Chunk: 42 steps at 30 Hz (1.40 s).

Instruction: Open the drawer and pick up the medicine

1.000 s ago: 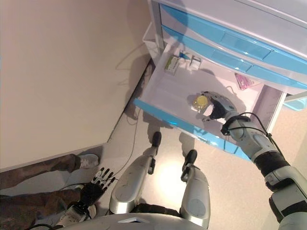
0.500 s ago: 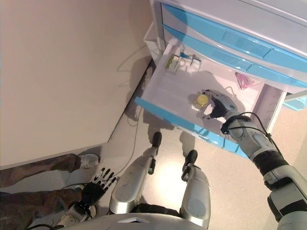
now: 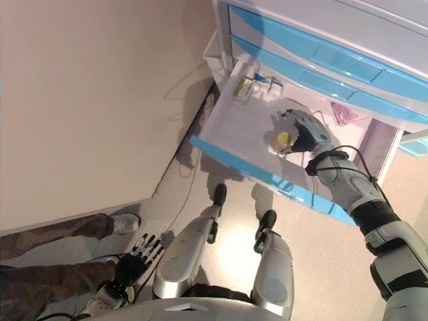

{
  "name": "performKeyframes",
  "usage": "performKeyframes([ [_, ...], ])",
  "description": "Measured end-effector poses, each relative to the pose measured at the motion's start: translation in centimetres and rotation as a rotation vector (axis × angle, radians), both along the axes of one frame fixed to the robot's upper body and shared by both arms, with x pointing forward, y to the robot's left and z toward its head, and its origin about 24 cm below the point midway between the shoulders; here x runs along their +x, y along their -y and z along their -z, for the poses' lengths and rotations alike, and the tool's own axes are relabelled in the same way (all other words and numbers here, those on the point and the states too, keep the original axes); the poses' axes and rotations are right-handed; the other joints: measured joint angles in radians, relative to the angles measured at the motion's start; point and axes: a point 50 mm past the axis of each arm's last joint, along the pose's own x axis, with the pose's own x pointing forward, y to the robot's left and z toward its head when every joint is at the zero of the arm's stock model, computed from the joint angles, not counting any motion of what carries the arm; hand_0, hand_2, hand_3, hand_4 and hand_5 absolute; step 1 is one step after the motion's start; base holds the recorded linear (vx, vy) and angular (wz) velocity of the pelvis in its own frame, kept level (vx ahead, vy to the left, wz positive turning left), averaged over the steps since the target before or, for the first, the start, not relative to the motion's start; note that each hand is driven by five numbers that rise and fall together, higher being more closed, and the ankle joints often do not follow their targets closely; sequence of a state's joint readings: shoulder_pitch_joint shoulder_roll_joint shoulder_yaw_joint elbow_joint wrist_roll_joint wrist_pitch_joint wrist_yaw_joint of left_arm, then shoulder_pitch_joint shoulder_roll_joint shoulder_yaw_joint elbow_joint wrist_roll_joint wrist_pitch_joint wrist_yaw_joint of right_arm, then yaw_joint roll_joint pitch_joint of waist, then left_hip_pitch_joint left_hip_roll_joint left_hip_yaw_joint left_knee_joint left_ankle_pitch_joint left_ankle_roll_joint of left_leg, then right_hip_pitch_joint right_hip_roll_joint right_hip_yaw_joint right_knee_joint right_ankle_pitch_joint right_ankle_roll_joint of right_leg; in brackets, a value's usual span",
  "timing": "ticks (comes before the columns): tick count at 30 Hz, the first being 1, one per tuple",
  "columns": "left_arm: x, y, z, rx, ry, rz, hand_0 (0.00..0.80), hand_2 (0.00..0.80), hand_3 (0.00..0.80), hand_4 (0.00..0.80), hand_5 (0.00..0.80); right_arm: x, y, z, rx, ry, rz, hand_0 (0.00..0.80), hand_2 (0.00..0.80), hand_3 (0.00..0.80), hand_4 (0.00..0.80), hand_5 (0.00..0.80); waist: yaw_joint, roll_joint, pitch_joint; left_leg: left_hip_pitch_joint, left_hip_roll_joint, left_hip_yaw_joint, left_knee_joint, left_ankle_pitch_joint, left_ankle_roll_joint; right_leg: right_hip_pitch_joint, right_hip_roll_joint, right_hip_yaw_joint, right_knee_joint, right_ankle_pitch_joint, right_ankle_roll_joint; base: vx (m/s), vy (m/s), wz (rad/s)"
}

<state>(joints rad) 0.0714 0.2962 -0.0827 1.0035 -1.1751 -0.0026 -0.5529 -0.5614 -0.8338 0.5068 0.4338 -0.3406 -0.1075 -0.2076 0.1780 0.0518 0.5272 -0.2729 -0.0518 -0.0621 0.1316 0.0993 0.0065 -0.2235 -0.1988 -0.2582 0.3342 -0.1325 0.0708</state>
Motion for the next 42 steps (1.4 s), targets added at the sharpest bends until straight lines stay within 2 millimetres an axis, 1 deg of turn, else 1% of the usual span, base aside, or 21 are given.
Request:
performKeyframes([
  [6,0.0,0.1,0.0,-0.002,-0.003,-0.002,0.0,0.0,0.0,0.0,0.0,0.1,-0.2,0.1,-0.013,-0.025,-0.01,0.0,0.0,0.0,0.0,0.0,0.017,0.0,0.0,0.0,0.0,-0.001,0.0,0.001,0.002,0.001,0.0,-0.001,0.0,0.0,0.0,0.0,0.0,0.0],
  [12,0.0,0.1,0.0,-0.003,-0.003,-0.002,0.0,0.0,0.0,0.0,0.0,0.6,-0.6,-0.3,-0.038,-0.05,-0.021,0.0,0.0,0.0,0.0,0.0,0.019,0.0,0.0,0.0,0.0,-0.003,0.0,0.003,0.004,0.001,0.0,-0.002,0.001,0.0,0.0,0.0,0.0,0.0],
  [21,0.1,0.1,0.0,-0.003,-0.002,-0.001,0.0,0.0,0.0,0.0,0.0,0.8,-0.1,0.2,-0.057,-0.081,0.016,0.0,0.0,0.0,0.0,0.0,0.025,0.0,0.0,0.0,-0.001,-0.006,0.0,0.004,0.005,0.001,0.0,-0.003,0.001,0.0,0.0,0.0,0.0,0.0],
  [26,0.1,0.1,0.0,-0.003,-0.002,-0.002,0.0,0.0,0.0,0.0,0.0,0.8,0.7,0.6,-0.064,-0.101,0.057,0.0,0.0,0.0,0.0,0.0,0.028,0.0,0.0,-0.004,-0.002,-0.01,0.0,0.004,0.004,0.0,0.001,-0.005,0.001,-0.001,0.0,-0.001,-0.004,0.01],
  [27,0.1,0.1,0.0,-0.003,-0.002,-0.001,0.0,0.0,0.0,0.0,0.0,0.8,0.9,0.7,-0.065,-0.104,0.066,0.169,0.169,0.169,0.169,0.169,0.029,0.0,0.0,-0.004,-0.002,-0.011,-0.001,0.004,0.004,0.0,0.001,-0.005,0.001,-0.001,0.0,0.0,0.0,0.0],
  [28,0.1,0.1,0.0,-0.003,-0.002,-0.001,0.0,0.0,0.0,0.0,0.0,0.8,1.0,0.7,-0.066,-0.107,0.071,0.486,0.486,0.486,0.486,0.486,0.031,0.0,0.0,-0.004,-0.002,-0.011,0.0,0.004,0.004,0.0,0.001,-0.006,0.001,-0.001,0.0,0.0,0.0,0.0],
  [29,0.1,0.1,0.0,-0.003,-0.001,-0.001,0.0,0.0,0.0,0.0,0.0,0.8,1.1,0.8,-0.067,-0.111,0.077,0.665,0.665,0.665,0.665,0.665,0.032,0.0,0.0,-0.005,-0.002,-0.011,-0.001,0.004,0.004,0.0,0.001,-0.006,0.001,-0.001,0.0,0.0,0.0,0.0],
  [30,0.1,0.1,0.0,-0.003,-0.001,-0.001,0.0,0.0,0.0,0.0,0.0,0.8,1.2,0.9,-0.067,-0.114,0.082,0.8,0.8,0.8,0.8,0.8,0.033,0.0,0.0,-0.005,-0.002,-0.012,0.0,0.004,0.004,-0.001,0.001,-0.007,0.001,-0.001,0.001,0.0,0.0,0.0],
  [42,0.1,0.1,0.0,-0.003,0.002,0.0,0.0,0.0,0.0,0.0,0.0,0.9,1.4,0.9,-0.07,-0.122,0.088,0.8,0.8,0.8,0.8,0.8,0.038,0.0,0.0,-0.017,-0.002,-0.011,-0.001,0.008,0.007,-0.015,0.001,-0.006,0.005,-0.001,0.001,0.0,0.0,0.0],
])
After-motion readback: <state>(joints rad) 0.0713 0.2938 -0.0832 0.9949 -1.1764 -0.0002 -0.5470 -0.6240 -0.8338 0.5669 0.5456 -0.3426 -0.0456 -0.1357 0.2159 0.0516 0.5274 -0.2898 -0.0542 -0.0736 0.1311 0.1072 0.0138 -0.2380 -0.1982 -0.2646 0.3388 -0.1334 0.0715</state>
